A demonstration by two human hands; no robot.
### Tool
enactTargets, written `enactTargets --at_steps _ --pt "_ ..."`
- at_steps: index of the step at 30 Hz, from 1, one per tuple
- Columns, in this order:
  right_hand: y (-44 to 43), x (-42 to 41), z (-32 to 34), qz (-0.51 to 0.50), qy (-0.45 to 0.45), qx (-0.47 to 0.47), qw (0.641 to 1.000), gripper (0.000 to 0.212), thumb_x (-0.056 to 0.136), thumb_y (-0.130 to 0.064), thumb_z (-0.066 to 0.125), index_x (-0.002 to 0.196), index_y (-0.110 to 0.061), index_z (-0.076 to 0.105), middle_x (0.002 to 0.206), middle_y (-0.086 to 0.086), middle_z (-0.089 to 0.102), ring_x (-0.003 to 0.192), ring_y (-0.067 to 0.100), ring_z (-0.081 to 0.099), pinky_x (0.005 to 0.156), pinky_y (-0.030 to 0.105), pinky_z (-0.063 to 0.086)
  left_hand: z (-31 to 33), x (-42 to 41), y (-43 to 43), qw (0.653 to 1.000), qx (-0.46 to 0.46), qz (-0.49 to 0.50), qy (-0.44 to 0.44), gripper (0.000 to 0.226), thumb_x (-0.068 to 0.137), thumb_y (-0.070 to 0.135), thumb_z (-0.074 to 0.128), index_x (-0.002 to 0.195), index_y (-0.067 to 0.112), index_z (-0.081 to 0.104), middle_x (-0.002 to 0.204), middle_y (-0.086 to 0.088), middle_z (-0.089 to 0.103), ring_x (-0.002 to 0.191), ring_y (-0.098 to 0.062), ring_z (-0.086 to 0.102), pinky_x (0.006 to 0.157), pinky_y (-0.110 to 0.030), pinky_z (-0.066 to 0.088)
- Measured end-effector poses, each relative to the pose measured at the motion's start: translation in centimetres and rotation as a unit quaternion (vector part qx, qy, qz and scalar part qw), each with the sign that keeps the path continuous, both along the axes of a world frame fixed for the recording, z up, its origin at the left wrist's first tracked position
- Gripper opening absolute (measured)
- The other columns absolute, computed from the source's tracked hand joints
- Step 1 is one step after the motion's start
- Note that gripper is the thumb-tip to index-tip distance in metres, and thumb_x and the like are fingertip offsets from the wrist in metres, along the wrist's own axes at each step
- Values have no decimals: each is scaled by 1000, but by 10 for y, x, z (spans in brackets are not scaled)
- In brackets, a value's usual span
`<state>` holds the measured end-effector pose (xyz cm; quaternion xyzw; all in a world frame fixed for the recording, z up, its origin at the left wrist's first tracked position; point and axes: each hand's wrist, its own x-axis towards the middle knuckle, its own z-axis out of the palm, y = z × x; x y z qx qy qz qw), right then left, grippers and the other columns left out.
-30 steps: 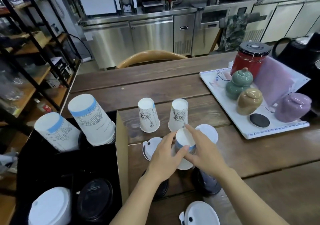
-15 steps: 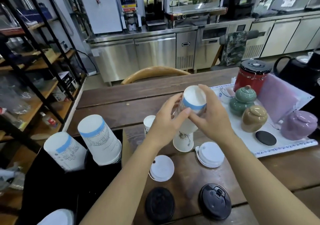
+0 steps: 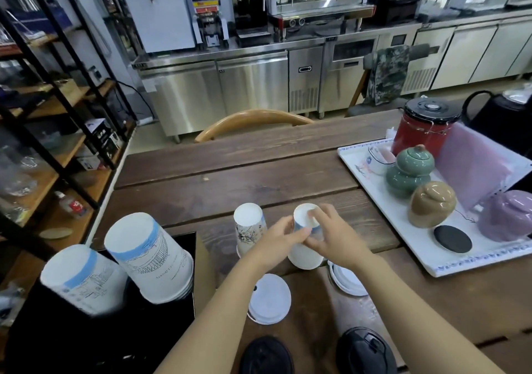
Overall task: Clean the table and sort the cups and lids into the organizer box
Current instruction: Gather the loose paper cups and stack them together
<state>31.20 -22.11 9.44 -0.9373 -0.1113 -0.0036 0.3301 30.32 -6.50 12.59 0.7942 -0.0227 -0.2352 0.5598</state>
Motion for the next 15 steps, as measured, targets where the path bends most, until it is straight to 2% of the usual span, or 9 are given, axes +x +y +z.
enactTargets --at_steps 2,4,7,10,13,15 --pt "-5 0 -4 10 34 4 999 54 81 -37 67 126 -16 45 135 5 40 115 25 50 91 38 48 -10 0 2 998 56 -13 -1 51 89 42 55 135 22 44 125 11 49 112 -5 44 92 -23 34" --pt "-9 0 -4 3 31 31 999 67 77 -37 71 133 -20 40 141 1 35 125 19 43 99 38 44 -18 3 4 997 69 13 -10 46 90 41 53 130 19 48 132 6 52 111 -7 45 94 -26 37" --pt "-10 -3 -5 -39 47 107 992 93 71 -28 78 143 -22 20 137 -11 26 124 6 35 105 30 34 -21 7 3 994 46 99 -19 42 93 40 48 128 18 50 135 0 53 111 -10 47 94 -28 38" --pt "-5 -3 -17 -72 91 174 978 106 68 -23 82 145 -20 8 134 -11 24 127 6 29 104 25 27 -20 9 -3 990 -19 139 -5 48 95 43 42 138 22 41 144 2 44 129 -14 41 99 -28 33" --pt "1 -1 -29 -89 139 218 962 105 66 -18 83 142 -23 10 130 -9 33 124 9 36 101 26 31 -25 6 -9 993 -56 101 35 53 95 51 33 145 31 29 150 7 34 139 -14 29 108 -32 24" --pt "5 -2 -36 -98 152 206 962 90 67 -20 81 130 -29 18 123 -9 40 118 14 46 96 30 40 -30 5 -10 992 -69 87 61 54 94 55 32 142 32 31 143 10 39 131 -11 33 105 -30 25"
